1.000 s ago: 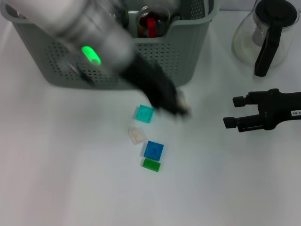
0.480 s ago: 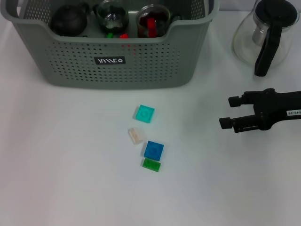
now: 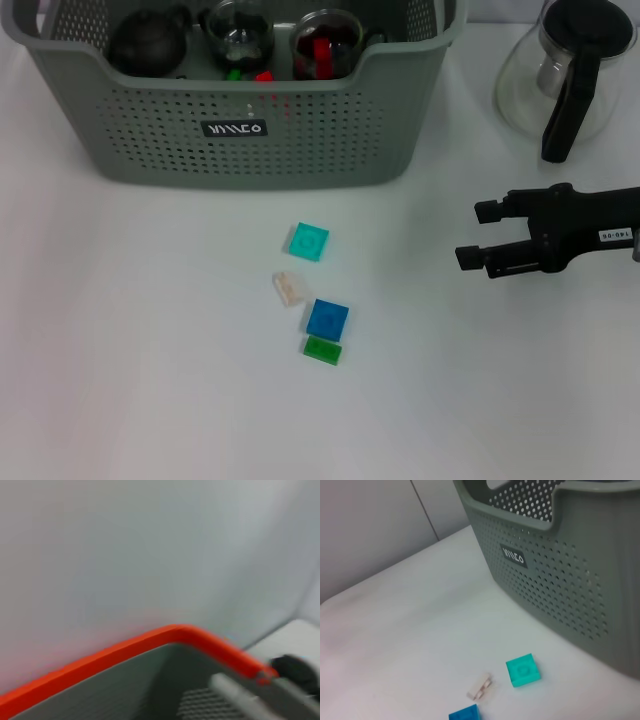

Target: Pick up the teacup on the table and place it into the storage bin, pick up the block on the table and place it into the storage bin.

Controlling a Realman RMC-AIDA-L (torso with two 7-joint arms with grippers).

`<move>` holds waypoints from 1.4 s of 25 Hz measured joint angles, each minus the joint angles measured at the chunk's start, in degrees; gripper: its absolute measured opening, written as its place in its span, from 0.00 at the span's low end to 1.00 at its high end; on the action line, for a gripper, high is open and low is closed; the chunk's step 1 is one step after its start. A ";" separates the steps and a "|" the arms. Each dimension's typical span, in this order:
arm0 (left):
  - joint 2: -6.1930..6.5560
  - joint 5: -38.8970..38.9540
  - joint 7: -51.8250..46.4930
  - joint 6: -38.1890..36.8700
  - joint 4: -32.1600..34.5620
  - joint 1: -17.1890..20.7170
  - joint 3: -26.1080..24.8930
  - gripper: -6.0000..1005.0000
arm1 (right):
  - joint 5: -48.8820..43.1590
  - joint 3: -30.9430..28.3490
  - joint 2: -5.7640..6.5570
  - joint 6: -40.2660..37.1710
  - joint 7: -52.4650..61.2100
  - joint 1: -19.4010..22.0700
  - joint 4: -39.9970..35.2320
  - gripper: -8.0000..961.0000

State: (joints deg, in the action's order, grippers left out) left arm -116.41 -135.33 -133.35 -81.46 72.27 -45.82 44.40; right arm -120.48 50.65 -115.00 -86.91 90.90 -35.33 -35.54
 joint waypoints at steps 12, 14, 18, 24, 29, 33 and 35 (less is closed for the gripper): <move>-7.83 13.05 10.78 -23.81 22.78 10.99 9.49 0.94 | 0.42 -1.50 -0.23 0.92 0.47 -0.10 0.11 0.92; -7.70 13.46 13.07 -23.86 22.93 13.54 13.80 0.96 | 0.43 -2.03 -0.28 1.03 0.49 -0.12 0.12 0.92; -7.83 12.78 18.37 -21.80 21.26 17.37 19.19 0.96 | 0.44 -3.07 -0.52 1.24 0.58 -0.19 0.13 0.92; -7.64 8.87 23.23 -20.68 12.55 17.80 20.01 0.95 | 0.43 -3.32 -1.26 1.00 0.38 -0.62 0.48 0.92; -7.55 5.95 26.59 -18.92 5.34 17.41 19.97 0.95 | 0.38 -2.76 -1.56 -1.39 -0.72 -1.71 0.61 0.92; -7.46 4.65 28.28 -17.18 1.94 17.36 19.61 0.95 | 0.38 -3.02 -1.55 -3.44 -2.04 -2.11 0.57 0.92; -7.35 3.64 28.32 -15.71 0.44 17.33 19.70 0.95 | 0.38 -2.98 -1.55 -4.18 -2.36 -2.36 0.42 0.92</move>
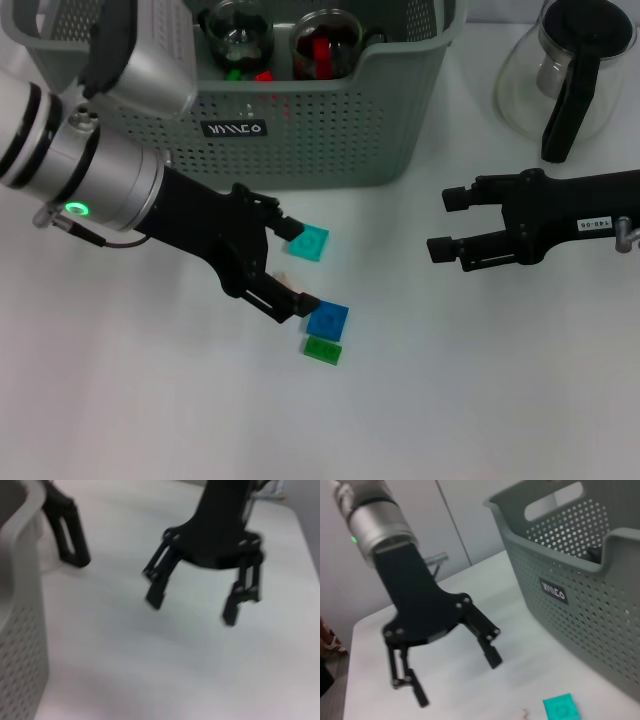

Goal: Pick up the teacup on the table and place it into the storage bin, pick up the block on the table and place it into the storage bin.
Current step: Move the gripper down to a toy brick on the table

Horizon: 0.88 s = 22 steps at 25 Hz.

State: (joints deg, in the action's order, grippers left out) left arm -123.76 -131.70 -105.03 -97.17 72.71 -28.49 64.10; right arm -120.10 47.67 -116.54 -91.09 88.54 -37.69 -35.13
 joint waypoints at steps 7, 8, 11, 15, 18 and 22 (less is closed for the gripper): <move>-0.29 -3.03 1.73 6.12 -4.15 -0.03 0.33 0.94 | -0.12 0.30 -0.99 1.38 -0.77 -0.75 -0.33 0.92; -0.29 -3.05 1.90 6.55 -4.50 -0.02 0.34 0.94 | -0.14 0.31 -1.24 2.09 -0.76 -0.77 -0.36 0.92; -0.18 -3.29 2.28 6.96 -4.87 -0.12 0.78 0.94 | -0.25 0.32 -2.10 4.56 -0.41 -1.05 -0.40 0.92; -0.07 -3.34 2.14 5.65 -4.37 -0.76 0.86 0.94 | -0.30 0.52 -2.93 6.70 -0.50 -2.00 -0.33 0.92; -0.12 -3.47 2.36 5.48 -4.14 -0.91 1.83 0.93 | -0.35 2.15 -3.27 8.15 -0.64 -2.65 0.00 0.92; -0.54 -3.26 1.31 6.80 -4.10 -1.85 2.46 0.93 | -0.40 5.14 -3.34 9.19 0.87 -3.02 -0.12 0.92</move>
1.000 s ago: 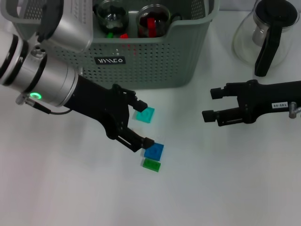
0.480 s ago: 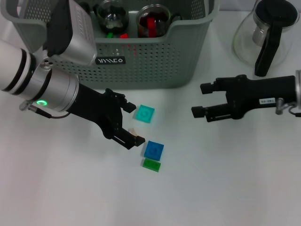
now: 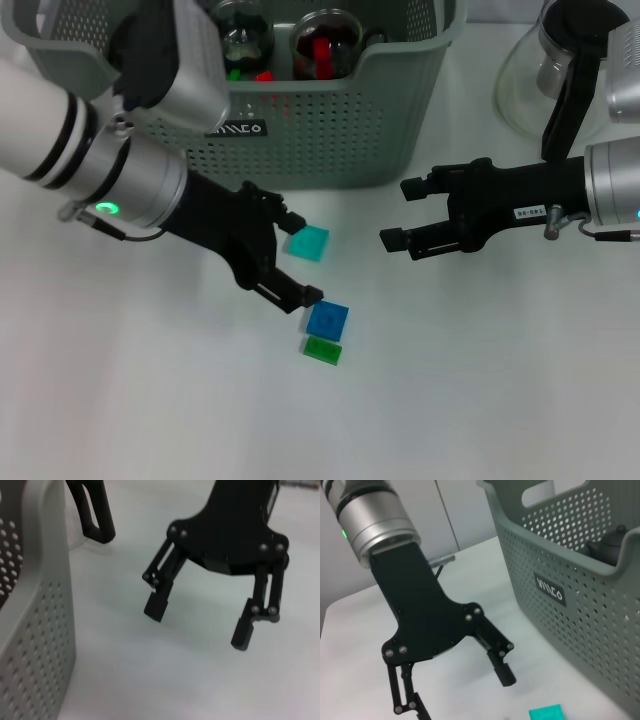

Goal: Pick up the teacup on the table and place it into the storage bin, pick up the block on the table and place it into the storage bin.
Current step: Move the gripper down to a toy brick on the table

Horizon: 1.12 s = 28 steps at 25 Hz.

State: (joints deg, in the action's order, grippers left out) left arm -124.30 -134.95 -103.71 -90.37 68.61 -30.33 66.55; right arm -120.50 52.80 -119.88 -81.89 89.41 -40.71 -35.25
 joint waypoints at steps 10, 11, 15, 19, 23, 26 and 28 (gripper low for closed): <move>-0.03 -1.68 -3.90 3.93 -0.54 -1.65 2.39 0.93 | 0.13 1.16 -0.05 -0.54 1.47 0.35 -0.29 0.92; -0.02 -1.77 -4.02 3.94 -0.55 -1.66 2.43 0.93 | 0.18 1.13 -0.05 -0.48 1.48 0.34 -0.24 0.92; -0.08 -4.41 -4.90 4.44 -0.48 -1.06 5.14 0.92 | 0.38 0.90 -0.17 -0.35 1.30 0.12 -0.14 0.92; -0.15 -7.23 -6.17 6.26 -0.58 -0.15 9.55 0.92 | 0.44 0.81 -0.28 -0.22 1.05 -0.05 -0.21 0.92; -0.19 -7.69 -7.26 8.87 -0.60 0.75 13.30 0.92 | 0.54 0.73 -0.33 -0.16 1.09 -0.45 -0.30 0.92; -0.18 -8.07 -8.07 9.73 -0.67 0.66 13.65 0.92 | 0.54 0.68 -0.32 -0.14 1.14 -0.66 -0.29 0.92; -0.17 -8.56 -8.64 10.06 -0.70 0.50 13.67 0.92 | 0.55 0.64 -0.32 -0.10 1.19 -0.67 -0.30 0.92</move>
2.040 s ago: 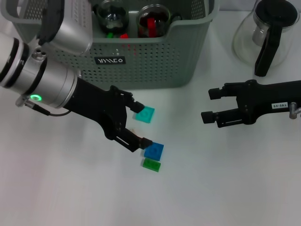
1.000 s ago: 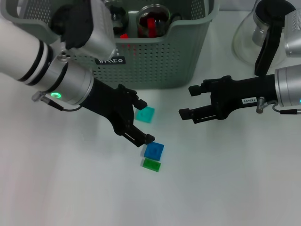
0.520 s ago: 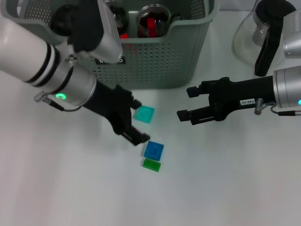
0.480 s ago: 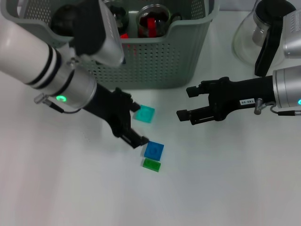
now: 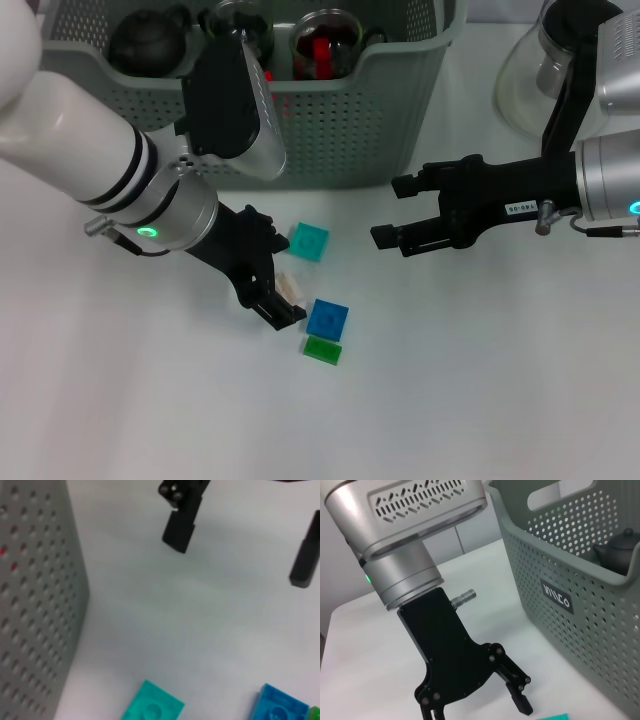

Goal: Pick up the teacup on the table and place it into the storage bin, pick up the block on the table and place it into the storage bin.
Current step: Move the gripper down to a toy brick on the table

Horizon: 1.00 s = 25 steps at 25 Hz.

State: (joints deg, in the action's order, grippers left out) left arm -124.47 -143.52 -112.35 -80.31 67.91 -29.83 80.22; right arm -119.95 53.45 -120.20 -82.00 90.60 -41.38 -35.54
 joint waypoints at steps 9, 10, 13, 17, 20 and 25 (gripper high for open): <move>0.02 -0.53 -0.70 0.77 0.02 -0.14 0.78 0.91 | -0.01 -0.02 0.05 0.54 0.24 0.07 0.12 0.92; 0.02 -0.55 -0.71 0.77 0.09 -0.14 1.06 0.91 | -0.01 -0.03 0.05 0.54 0.25 0.07 0.10 0.92; 0.01 -0.58 -0.73 0.77 0.18 -0.20 1.56 0.91 | -0.02 -0.07 0.05 0.55 0.26 0.07 0.06 0.92; 0.01 -0.62 -0.80 1.12 0.26 -0.22 1.61 0.83 | -0.02 -0.10 0.12 0.58 0.27 0.03 0.04 0.92; 0.01 -1.63 -1.18 1.29 0.37 -0.23 1.60 0.76 | -0.02 -0.43 0.14 0.71 0.26 0.01 0.03 0.92; 0.01 -2.18 -1.46 1.01 1.04 -0.23 1.90 0.64 | -0.02 -0.71 0.14 0.72 -0.08 -0.01 0.03 0.92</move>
State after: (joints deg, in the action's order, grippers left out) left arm -124.45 -145.69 -113.81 -79.30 68.94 -30.06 82.12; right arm -119.97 52.73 -120.05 -81.27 90.52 -41.40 -35.51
